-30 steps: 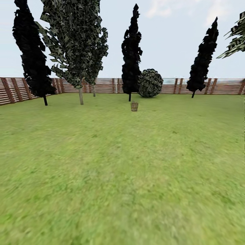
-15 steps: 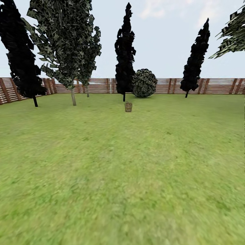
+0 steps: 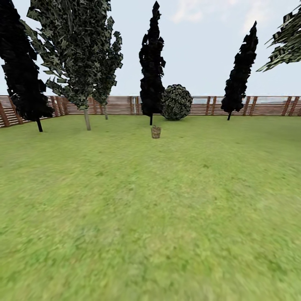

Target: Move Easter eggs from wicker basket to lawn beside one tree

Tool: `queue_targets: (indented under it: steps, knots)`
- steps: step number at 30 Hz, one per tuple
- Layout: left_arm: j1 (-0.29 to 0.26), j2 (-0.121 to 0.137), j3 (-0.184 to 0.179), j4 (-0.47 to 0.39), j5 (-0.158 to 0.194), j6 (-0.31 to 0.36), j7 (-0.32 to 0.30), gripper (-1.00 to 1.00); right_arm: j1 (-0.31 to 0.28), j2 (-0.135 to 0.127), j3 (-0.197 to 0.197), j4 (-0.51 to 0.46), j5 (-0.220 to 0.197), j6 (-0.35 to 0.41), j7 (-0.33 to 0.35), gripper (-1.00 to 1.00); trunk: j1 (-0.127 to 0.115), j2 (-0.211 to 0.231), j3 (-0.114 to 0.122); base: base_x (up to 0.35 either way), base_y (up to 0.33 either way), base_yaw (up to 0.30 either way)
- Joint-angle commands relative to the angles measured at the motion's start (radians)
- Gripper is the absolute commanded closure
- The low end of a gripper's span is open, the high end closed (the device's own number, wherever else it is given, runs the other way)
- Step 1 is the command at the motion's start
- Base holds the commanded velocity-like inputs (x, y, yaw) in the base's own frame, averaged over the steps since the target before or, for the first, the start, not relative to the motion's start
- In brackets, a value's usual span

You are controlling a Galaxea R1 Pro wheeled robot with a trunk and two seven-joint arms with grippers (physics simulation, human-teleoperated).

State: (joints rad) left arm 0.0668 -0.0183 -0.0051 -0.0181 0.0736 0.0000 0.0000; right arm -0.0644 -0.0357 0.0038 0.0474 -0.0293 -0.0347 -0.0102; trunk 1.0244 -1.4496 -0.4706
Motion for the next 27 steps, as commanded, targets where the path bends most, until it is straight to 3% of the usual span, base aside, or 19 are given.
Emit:
queue_targets:
  steps: [1, 27]
  knots:
    - [0.001, 0.000, -0.001, -0.002, 0.008, 0.000, 0.000, -1.00, -0.002, 0.000, 0.001, 0.003, -0.003, -0.004, -0.001, -1.00, 0.001, 0.000, -0.001, 0.312, -0.194, 0.000]
    - [0.001, 0.000, -0.001, -0.002, 0.008, 0.000, 0.000, -1.00, -0.002, 0.002, -0.001, 0.003, -0.003, -0.002, -0.004, -1.00, 0.001, 0.000, -0.001, 0.313, -0.194, 0.000]
